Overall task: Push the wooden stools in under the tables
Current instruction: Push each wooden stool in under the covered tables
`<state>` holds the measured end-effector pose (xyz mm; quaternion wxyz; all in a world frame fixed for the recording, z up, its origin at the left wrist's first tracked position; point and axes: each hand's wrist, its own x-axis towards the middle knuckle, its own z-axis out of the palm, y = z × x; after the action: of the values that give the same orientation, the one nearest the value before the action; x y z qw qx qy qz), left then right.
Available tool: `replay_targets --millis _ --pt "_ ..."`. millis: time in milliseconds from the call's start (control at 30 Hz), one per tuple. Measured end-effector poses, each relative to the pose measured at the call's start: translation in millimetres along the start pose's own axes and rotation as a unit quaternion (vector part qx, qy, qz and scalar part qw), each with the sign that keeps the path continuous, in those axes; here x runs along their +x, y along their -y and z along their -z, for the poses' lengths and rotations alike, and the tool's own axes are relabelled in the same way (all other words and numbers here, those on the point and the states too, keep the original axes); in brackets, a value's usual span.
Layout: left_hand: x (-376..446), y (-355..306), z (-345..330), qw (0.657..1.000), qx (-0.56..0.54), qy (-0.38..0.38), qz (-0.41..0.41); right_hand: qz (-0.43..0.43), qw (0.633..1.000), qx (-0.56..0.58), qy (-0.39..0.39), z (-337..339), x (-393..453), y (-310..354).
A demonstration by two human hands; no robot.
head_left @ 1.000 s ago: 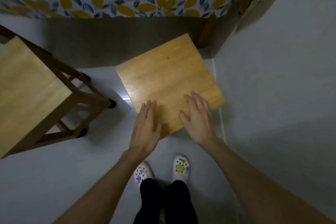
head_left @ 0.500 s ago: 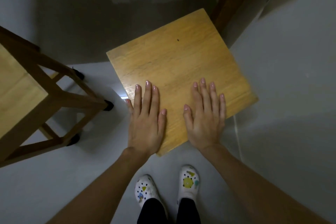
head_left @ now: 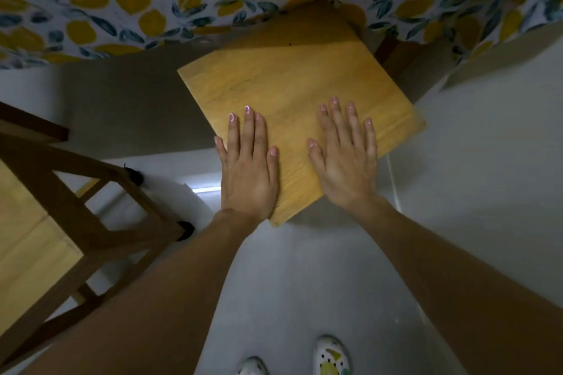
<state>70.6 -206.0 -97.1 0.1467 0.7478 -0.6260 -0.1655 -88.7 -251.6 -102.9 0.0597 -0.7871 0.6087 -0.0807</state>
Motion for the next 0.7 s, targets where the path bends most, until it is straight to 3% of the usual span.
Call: replay_targets --millis 400,700 --pt "118 1 7 1.000 0.010 -0.018 0.011 0.016 1.000 0.002 0.014 -3 123 -4" --pt "163 -2 7 0.999 0.035 -0.020 0.018 0.041 0.999 -0.020 -0.007 -8 171 -14"
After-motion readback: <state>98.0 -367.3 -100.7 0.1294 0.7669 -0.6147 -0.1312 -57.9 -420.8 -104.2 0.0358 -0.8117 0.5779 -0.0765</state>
